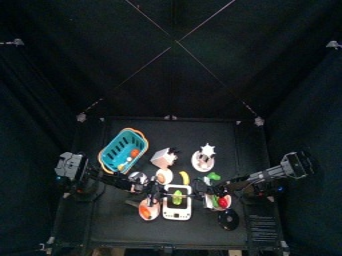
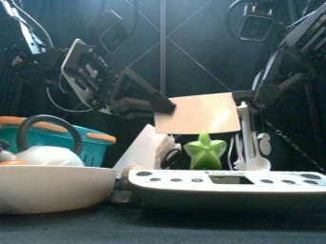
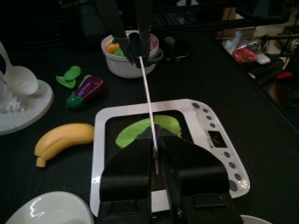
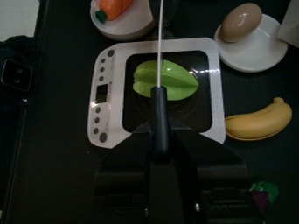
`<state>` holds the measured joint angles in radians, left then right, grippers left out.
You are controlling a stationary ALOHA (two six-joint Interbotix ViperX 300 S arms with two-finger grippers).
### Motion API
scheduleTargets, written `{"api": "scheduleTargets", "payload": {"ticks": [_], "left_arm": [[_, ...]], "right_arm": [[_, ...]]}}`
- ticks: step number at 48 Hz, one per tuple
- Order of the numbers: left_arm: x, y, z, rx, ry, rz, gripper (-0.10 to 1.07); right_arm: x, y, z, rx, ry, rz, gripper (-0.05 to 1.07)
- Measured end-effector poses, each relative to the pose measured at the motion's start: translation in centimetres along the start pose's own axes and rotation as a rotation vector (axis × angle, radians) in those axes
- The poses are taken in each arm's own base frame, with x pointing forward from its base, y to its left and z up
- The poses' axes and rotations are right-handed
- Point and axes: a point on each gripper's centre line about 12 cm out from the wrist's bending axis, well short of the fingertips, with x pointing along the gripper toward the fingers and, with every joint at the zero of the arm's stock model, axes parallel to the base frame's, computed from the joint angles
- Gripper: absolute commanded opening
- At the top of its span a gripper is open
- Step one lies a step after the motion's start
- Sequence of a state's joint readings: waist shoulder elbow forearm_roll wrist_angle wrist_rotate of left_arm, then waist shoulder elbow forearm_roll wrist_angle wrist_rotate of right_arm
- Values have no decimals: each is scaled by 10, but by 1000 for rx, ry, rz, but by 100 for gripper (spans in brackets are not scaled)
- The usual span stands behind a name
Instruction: Cut starfruit
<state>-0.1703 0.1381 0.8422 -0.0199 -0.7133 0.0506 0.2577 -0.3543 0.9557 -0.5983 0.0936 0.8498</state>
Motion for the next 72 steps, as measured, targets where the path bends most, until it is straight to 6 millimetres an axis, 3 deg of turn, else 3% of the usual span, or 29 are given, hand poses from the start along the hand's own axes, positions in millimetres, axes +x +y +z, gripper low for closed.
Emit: {"api": "scheduleTargets", "payload": {"ticks": [72], "left_arm": [[5,1,-24,-31,84,20,44]], "right_arm": [[28,1,-20,33,93,2,52]]}}
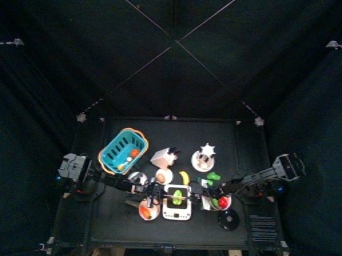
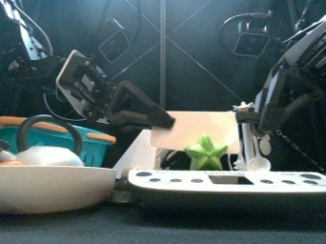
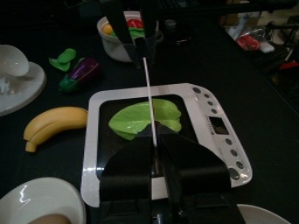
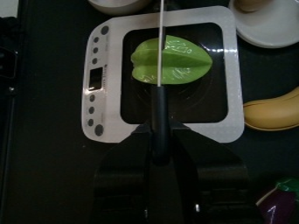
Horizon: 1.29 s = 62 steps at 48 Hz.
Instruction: Cut starfruit
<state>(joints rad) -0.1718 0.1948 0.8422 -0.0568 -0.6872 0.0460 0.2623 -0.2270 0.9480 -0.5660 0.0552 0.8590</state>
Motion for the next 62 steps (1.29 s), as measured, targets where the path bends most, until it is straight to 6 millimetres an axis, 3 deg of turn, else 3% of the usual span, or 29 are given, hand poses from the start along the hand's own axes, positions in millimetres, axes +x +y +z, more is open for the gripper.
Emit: {"api": "scheduleTargets", "payload": {"ticks": [62], "left_arm": [[4,1,-12,-11,62,8,44]], "right_arm": [[10,-4,-2,-6,28,-18,52]]}}
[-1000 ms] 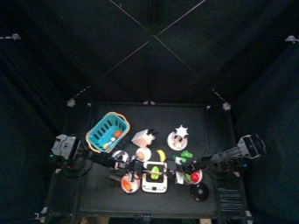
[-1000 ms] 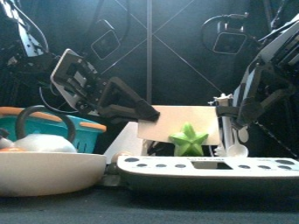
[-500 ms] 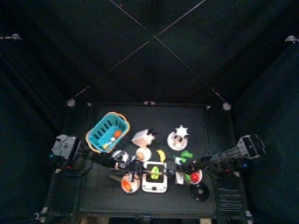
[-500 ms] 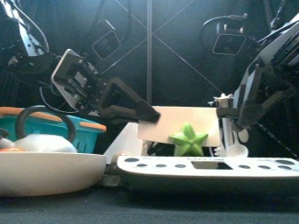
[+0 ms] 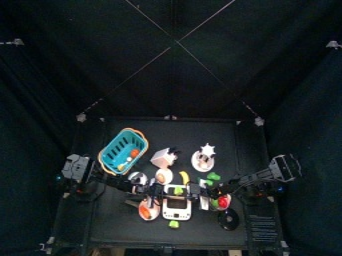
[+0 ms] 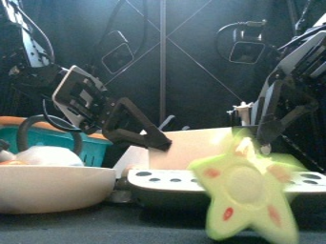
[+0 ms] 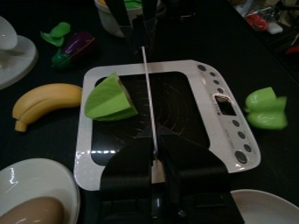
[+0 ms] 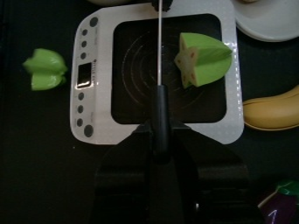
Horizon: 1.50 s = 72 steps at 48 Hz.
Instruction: Cut starfruit
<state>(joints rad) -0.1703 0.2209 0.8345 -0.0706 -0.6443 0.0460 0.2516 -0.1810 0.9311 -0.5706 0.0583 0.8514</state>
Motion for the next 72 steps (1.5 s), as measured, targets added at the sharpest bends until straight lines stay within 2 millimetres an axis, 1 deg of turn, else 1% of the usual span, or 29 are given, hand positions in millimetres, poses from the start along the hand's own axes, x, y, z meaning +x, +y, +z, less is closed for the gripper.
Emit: {"api": "scheduleTargets", "payload": {"ticks": [10,20,27,33,44,48,53,57,62,66,69,72], "left_arm": [[-2,0,2,4,-2,0,44],[-4,0,9,13,-17,-7,44],[-6,0,15,30,-35,-17,44],[-8,-3,23,54,-59,-34,44],[-10,-4,31,71,-81,-45,44],[-11,-4,32,71,-85,-47,47],[-13,-4,36,71,-96,-45,54],[-15,-4,40,70,-107,-44,65],[-16,-3,44,62,-117,-38,82],[-17,-3,46,56,-123,-36,92],[-18,-3,47,59,-128,-36,97],[-18,-3,47,59,-131,-36,99]], "right_arm": [[-2,-1,3,-4,-8,-3,52],[-6,-1,6,-14,-19,-9,52],[-13,-1,13,-34,-46,-10,52],[-17,0,15,-48,-59,-6,52],[-18,0,15,-50,-61,-8,52],[-19,0,16,-49,-65,-9,52],[-20,-1,16,-49,-62,-16,52],[-21,-1,17,-47,-64,-17,52],[-21,-1,16,-47,-62,-19,52],[-21,-1,17,-48,-65,-18,52],[-22,-1,17,-47,-65,-18,52],[-22,-1,17,-45,-66,-20,52]]}}
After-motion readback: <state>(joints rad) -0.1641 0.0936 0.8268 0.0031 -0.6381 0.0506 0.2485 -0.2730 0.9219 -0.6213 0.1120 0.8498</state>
